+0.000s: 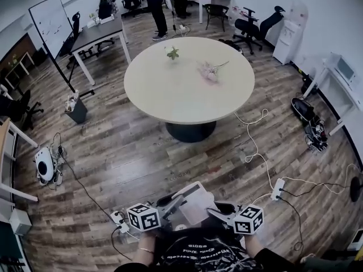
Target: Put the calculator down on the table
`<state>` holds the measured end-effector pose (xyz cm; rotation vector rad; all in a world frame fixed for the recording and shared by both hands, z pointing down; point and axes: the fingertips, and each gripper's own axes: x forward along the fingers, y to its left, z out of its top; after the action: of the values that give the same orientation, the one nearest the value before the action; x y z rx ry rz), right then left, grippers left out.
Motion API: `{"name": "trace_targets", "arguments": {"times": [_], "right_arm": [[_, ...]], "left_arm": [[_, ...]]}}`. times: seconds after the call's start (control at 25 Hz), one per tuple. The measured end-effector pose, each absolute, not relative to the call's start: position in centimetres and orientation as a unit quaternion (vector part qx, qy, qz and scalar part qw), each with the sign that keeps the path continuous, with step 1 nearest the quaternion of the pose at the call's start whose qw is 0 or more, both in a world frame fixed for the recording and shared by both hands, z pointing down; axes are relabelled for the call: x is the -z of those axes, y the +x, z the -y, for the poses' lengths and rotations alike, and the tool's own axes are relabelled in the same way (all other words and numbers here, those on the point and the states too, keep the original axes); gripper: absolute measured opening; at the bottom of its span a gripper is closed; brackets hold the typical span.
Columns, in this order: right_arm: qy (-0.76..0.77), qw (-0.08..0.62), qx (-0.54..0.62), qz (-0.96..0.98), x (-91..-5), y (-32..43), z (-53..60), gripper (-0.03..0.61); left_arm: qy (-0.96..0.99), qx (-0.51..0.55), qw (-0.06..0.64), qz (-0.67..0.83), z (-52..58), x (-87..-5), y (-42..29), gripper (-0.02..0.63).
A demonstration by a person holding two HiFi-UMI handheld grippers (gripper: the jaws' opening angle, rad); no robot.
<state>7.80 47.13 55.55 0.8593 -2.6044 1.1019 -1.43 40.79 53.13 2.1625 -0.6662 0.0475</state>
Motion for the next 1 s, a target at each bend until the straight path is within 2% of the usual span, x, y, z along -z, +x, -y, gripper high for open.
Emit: {"name": "trace_targets", "arguments": {"times": [0.56,1.0], "right_arm": [[0.208,0.123,-0.366,0.899,-56.6,15.1,-30.2,0.144],[0.193,0.148,-0.359,0.901,-56.8,19.0,-23.1,0.146]], "left_arm": [[0.834,0.009,0.429,0.347,-25.6,-54.1,4.9,0.098],[0.816,0.036,0.439,0.375,-19.1,-54.8,8.4,0.098]]}}
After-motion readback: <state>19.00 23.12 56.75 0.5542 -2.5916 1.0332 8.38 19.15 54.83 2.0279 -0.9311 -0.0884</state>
